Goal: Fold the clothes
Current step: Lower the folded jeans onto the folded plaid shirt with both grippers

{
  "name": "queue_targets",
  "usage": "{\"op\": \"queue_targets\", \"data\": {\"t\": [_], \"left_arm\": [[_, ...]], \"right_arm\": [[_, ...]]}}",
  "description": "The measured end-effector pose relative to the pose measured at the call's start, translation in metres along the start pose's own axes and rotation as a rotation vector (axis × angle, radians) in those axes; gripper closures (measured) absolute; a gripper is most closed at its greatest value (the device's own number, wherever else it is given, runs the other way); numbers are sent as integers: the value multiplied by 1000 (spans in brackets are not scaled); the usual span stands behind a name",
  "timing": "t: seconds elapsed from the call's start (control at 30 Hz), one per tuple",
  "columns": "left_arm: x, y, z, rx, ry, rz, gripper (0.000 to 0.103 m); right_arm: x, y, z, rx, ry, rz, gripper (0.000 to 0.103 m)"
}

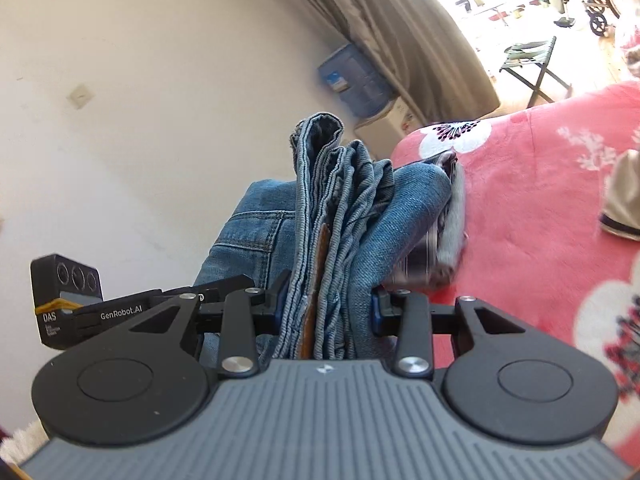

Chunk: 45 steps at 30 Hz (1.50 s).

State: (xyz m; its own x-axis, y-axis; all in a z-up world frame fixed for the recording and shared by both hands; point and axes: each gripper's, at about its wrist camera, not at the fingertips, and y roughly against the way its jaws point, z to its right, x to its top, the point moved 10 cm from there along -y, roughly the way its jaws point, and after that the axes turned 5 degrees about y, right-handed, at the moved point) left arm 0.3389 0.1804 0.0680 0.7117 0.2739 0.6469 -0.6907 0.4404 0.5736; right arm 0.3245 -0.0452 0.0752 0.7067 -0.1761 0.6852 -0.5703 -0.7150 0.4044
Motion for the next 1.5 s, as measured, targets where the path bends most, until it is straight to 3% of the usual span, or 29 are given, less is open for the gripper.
{"op": "queue_targets", "data": {"t": [0.27,0.57,0.83,1.0,1.03,1.13,1.2,1.33,1.5], "left_arm": [[77,-73,-126,-75,50,5,43],[102,-123,-200,-86,95,-46,43],[107,-158,-213,-106,79,-67,43],[74,-206,-256,-74,123,-123,37],[69,-211,-265,-101,159,-115,35],[69,-206,-274,-170,222,-86,34],[73,-197,-276,-152,194,-73,34],[89,-167,-280,-133,186,-25,34],[112,-158,-259,-89,40,80,34]], "right_arm": [[47,-134,17,-87,-31,5,68],[59,-224,37,-150,-57,-46,68],[63,-241,59,-151,-77,-39,68],[48,-254,92,-114,-113,-17,67],[45,-255,98,-103,-118,-9,65],[34,-260,118,-69,-134,15,62],[28,-261,130,-51,-141,29,59],[37,-237,116,-122,-49,32,56],[83,-199,54,-259,282,209,61]]}}
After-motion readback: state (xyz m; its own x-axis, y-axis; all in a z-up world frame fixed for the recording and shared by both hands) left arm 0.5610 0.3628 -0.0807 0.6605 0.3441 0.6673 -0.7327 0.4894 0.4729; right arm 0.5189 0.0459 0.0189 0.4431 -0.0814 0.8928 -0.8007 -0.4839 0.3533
